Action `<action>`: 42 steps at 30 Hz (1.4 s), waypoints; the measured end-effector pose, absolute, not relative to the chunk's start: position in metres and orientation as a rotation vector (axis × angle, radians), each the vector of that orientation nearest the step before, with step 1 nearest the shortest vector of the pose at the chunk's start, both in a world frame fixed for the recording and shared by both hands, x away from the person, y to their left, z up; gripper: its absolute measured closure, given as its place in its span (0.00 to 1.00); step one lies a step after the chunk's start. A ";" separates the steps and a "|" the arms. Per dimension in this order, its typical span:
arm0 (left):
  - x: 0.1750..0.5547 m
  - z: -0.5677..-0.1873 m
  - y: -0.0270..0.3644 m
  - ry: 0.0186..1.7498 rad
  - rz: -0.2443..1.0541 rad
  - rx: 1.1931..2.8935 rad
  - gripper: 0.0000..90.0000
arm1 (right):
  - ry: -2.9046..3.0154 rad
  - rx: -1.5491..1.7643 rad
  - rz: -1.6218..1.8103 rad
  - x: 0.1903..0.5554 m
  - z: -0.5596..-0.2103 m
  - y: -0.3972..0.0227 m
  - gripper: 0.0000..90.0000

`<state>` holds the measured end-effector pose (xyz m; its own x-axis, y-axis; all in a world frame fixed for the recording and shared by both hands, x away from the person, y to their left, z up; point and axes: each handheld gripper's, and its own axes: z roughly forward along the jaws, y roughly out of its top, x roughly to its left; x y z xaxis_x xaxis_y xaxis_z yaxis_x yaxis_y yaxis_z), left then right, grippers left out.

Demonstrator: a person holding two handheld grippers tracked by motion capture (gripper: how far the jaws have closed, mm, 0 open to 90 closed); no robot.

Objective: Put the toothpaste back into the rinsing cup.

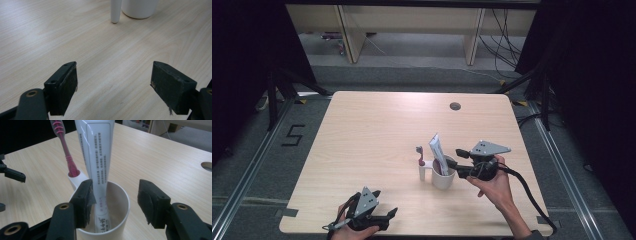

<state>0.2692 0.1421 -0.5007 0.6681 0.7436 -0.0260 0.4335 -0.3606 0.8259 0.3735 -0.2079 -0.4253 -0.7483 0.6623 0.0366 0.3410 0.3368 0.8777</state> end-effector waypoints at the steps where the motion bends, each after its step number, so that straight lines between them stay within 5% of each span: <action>1: 0.270 -0.500 0.144 0.903 0.460 2.031 0.24 | 2.279 0.914 1.384 0.372 -0.425 -0.209 0.52; 42: 0.267 -0.499 0.145 0.918 0.463 2.009 0.23 | 2.228 1.130 1.282 0.354 -0.442 -0.287 0.43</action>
<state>0.2674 0.1454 -0.4987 0.6608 0.7504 -0.0163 0.4331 -0.3634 0.8249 0.3541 -0.2870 -0.4417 -0.6299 0.7705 0.0977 0.4718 0.2797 0.8362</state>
